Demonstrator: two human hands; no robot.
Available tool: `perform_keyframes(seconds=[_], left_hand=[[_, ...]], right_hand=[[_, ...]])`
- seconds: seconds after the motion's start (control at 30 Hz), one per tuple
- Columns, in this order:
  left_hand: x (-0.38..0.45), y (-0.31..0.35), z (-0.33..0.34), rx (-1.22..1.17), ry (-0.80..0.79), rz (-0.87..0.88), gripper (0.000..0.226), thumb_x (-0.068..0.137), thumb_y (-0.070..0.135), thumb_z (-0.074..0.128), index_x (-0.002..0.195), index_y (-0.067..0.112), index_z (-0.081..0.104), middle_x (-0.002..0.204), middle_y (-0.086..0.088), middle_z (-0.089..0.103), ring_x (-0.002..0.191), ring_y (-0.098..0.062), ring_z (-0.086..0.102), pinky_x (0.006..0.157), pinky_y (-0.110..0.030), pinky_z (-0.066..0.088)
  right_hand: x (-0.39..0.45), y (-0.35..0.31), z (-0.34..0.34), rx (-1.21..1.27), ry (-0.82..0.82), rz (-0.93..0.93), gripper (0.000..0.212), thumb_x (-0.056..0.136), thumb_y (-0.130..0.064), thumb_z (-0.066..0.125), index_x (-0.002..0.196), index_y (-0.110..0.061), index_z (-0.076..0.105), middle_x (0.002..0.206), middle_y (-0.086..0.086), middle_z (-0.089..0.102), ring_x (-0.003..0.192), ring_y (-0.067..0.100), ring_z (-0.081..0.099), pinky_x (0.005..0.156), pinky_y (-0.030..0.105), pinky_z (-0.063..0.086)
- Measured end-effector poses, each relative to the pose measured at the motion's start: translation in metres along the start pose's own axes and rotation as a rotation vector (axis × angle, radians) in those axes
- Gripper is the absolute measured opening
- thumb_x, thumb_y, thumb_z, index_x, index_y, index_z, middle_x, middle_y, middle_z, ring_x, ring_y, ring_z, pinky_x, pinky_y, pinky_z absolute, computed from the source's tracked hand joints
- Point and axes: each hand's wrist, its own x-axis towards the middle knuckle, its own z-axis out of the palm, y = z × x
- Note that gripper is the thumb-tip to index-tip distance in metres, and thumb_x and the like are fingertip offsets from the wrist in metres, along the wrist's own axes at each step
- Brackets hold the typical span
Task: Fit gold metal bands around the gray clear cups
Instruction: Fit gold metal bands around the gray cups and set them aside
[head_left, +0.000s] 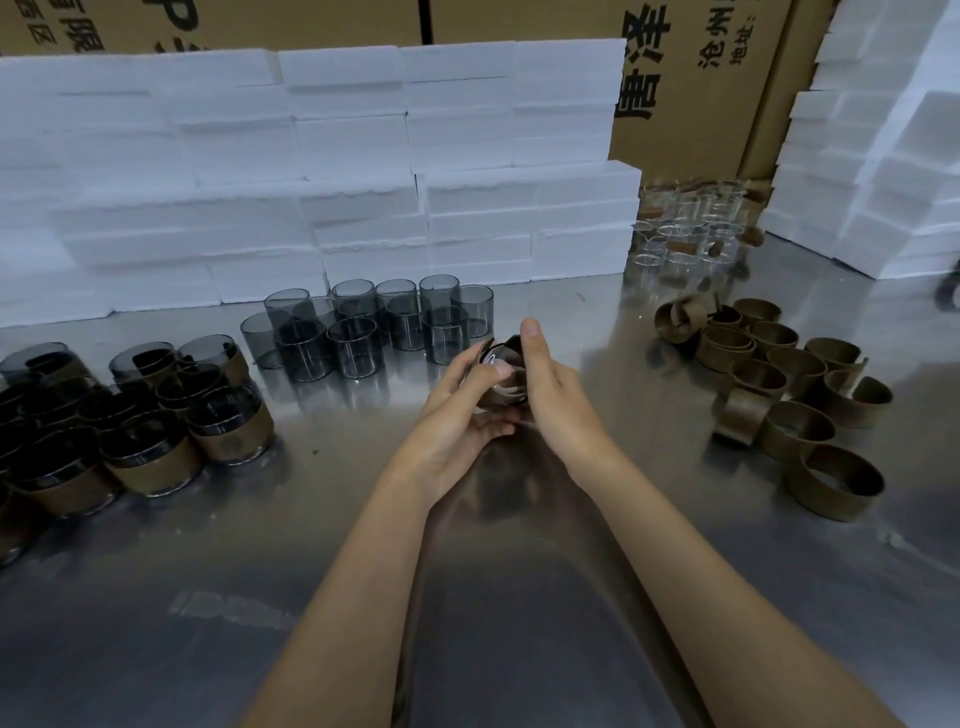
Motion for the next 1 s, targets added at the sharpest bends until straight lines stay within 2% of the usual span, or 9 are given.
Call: perform_keyframes(seconds=[0.17, 0.3, 0.43, 0.5, 0.57, 0.63, 0.77, 0.87, 1.0], left_hand=[[0.0004, -0.0006, -0.0024, 0.008, -0.027, -0.001, 0.063, 0.079, 0.024, 0.068, 0.141, 0.02, 0.056, 0.09, -0.008, 0.068, 0.072, -0.021, 0.064, 0.069, -0.03, 0.051], [0.0, -0.0004, -0.0035, 0.006, -0.04, 0.005, 0.064, 0.079, 0.022, 0.068, 0.142, 0.019, 0.055, 0.086, -0.008, 0.067, 0.072, -0.021, 0.064, 0.071, -0.032, 0.048], [-0.0007, 0.0005, -0.0037, 0.012, -0.055, 0.012, 0.067, 0.078, 0.02, 0.067, 0.144, 0.019, 0.054, 0.095, -0.011, 0.065, 0.072, -0.02, 0.062, 0.065, -0.029, 0.049], [-0.001, 0.0008, -0.0036, 0.01, -0.058, 0.017, 0.069, 0.077, 0.019, 0.067, 0.145, 0.019, 0.053, 0.096, -0.01, 0.064, 0.07, -0.018, 0.063, 0.062, -0.027, 0.05], [-0.0009, 0.0012, -0.0039, 0.0, -0.055, 0.019, 0.07, 0.076, 0.017, 0.068, 0.144, 0.018, 0.054, 0.094, -0.007, 0.064, 0.067, -0.015, 0.064, 0.059, -0.025, 0.051], [-0.0009, 0.0009, -0.0041, -0.006, -0.05, 0.016, 0.07, 0.076, 0.015, 0.069, 0.144, 0.018, 0.054, 0.09, -0.006, 0.063, 0.065, -0.015, 0.062, 0.059, -0.025, 0.051], [-0.0017, -0.0004, -0.003, -0.019, -0.019, 0.017, 0.069, 0.076, 0.012, 0.071, 0.143, 0.017, 0.055, 0.085, -0.005, 0.062, 0.062, -0.014, 0.055, 0.057, -0.025, 0.046], [-0.0021, 0.0007, -0.0031, -0.007, 0.002, 0.014, 0.068, 0.076, 0.014, 0.073, 0.142, 0.017, 0.056, 0.088, -0.008, 0.062, 0.066, -0.017, 0.052, 0.056, -0.025, 0.044], [-0.0019, 0.0023, -0.0036, 0.009, 0.009, 0.007, 0.07, 0.077, 0.016, 0.074, 0.143, 0.016, 0.053, 0.086, -0.008, 0.06, 0.061, -0.017, 0.05, 0.054, -0.024, 0.041]], right_hand=[[-0.003, -0.0007, 0.0024, -0.081, 0.037, -0.034, 0.098, 0.073, -0.091, 0.019, 0.107, -0.017, 0.074, 0.104, 0.008, 0.075, 0.108, 0.028, 0.068, 0.101, 0.051, 0.051], [-0.0035, 0.0027, -0.0001, -0.157, 0.048, -0.1, 0.08, 0.098, -0.074, 0.016, 0.11, -0.018, 0.073, 0.102, 0.01, 0.075, 0.106, 0.029, 0.067, 0.1, 0.051, 0.051], [-0.0046, 0.0045, -0.0017, -0.258, 0.073, -0.17, 0.073, 0.105, -0.061, 0.012, 0.109, -0.02, 0.073, 0.097, 0.009, 0.075, 0.105, 0.028, 0.066, 0.099, 0.046, 0.049], [-0.0064, 0.0045, -0.0034, -0.294, 0.076, -0.203, 0.071, 0.106, -0.058, 0.012, 0.102, -0.018, 0.071, 0.084, 0.008, 0.074, 0.098, 0.028, 0.067, 0.094, 0.042, 0.05], [-0.008, 0.0047, -0.0053, -0.334, 0.096, -0.228, 0.062, 0.108, -0.054, 0.013, 0.091, -0.022, 0.064, 0.065, 0.002, 0.067, 0.084, 0.024, 0.065, 0.081, 0.036, 0.047], [-0.0087, 0.0046, -0.0059, -0.356, 0.127, -0.24, 0.059, 0.109, -0.051, 0.016, 0.095, -0.024, 0.066, 0.058, 0.0, 0.063, 0.075, 0.02, 0.062, 0.075, 0.032, 0.042], [-0.0062, 0.005, -0.0036, -0.336, 0.192, -0.254, 0.063, 0.11, -0.047, 0.021, 0.099, -0.012, 0.072, 0.083, 0.012, 0.073, 0.091, 0.033, 0.066, 0.086, 0.041, 0.051], [-0.0058, 0.0052, -0.0014, -0.271, 0.193, -0.233, 0.061, 0.109, -0.05, 0.024, 0.102, -0.014, 0.073, 0.091, 0.011, 0.074, 0.096, 0.029, 0.067, 0.09, 0.039, 0.05], [-0.0053, 0.0068, 0.0019, -0.225, 0.182, -0.198, 0.066, 0.106, -0.058, 0.021, 0.097, -0.014, 0.069, 0.091, 0.004, 0.072, 0.096, 0.024, 0.065, 0.087, 0.036, 0.048]])
